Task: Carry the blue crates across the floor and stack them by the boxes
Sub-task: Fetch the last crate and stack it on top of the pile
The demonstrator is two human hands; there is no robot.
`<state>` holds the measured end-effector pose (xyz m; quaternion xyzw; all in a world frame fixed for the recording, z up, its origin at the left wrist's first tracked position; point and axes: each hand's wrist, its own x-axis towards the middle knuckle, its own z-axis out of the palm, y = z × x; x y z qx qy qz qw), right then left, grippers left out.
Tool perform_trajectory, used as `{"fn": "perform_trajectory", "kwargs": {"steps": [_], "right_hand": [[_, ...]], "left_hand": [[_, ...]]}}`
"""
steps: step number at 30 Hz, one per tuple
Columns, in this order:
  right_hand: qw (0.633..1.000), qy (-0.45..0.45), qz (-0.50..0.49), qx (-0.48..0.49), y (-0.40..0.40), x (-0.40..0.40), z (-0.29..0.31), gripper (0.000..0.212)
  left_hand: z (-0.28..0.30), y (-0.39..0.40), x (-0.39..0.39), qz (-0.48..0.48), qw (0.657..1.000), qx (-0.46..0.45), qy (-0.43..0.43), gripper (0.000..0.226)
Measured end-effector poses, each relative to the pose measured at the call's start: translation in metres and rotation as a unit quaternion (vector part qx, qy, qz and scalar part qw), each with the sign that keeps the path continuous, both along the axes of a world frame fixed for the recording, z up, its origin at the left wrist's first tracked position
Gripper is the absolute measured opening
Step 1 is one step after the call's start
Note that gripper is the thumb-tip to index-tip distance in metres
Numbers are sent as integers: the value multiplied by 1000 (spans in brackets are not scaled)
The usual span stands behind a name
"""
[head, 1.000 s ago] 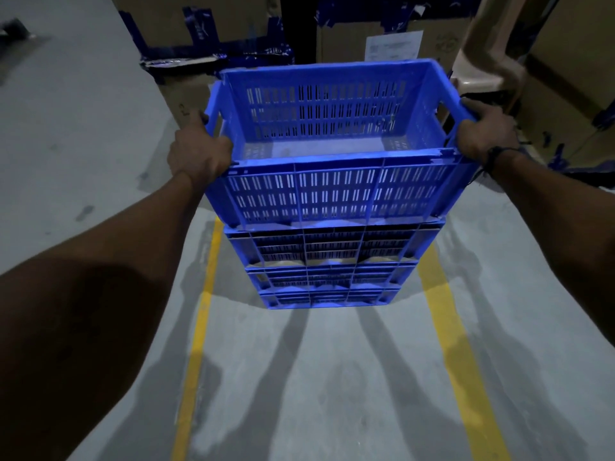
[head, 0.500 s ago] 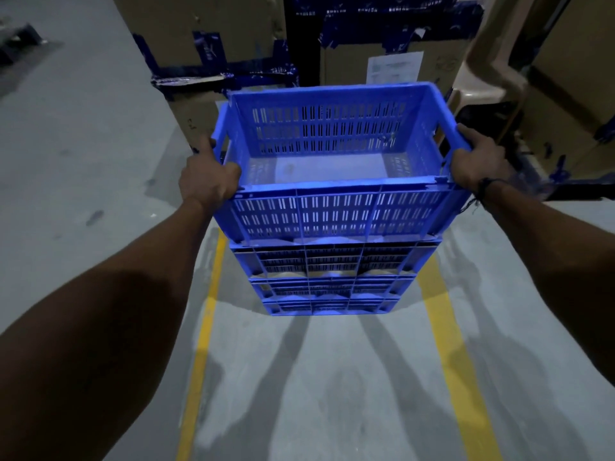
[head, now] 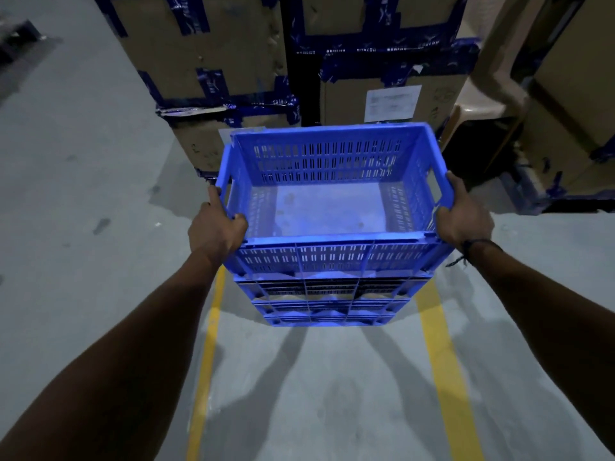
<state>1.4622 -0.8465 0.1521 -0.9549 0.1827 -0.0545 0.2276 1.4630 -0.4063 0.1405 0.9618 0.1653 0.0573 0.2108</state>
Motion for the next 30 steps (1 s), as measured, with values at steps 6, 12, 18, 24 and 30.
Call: {"fn": "perform_trajectory", "kwargs": {"steps": [6, 12, 18, 24, 30], "right_hand": [[997, 64, 33, -40, 8, 5, 10, 84], [998, 60, 32, 10, 10, -1, 14, 95], [996, 71, 23, 42, 7, 5, 16, 97], [997, 63, 18, 40, 9, 6, 19, 99], [994, 89, 7, 57, 13, 8, 25, 102]], "left_hand": [[9, 0, 5, -34, 996, 66, 55, 78], [12, 4, 6, -55, 996, 31, 58, 84], [12, 2, 3, -53, 997, 11, 50, 86], [11, 4, 4, -54, 997, -4, 47, 89], [19, 6, 6, -68, 996, -25, 55, 91]]}}
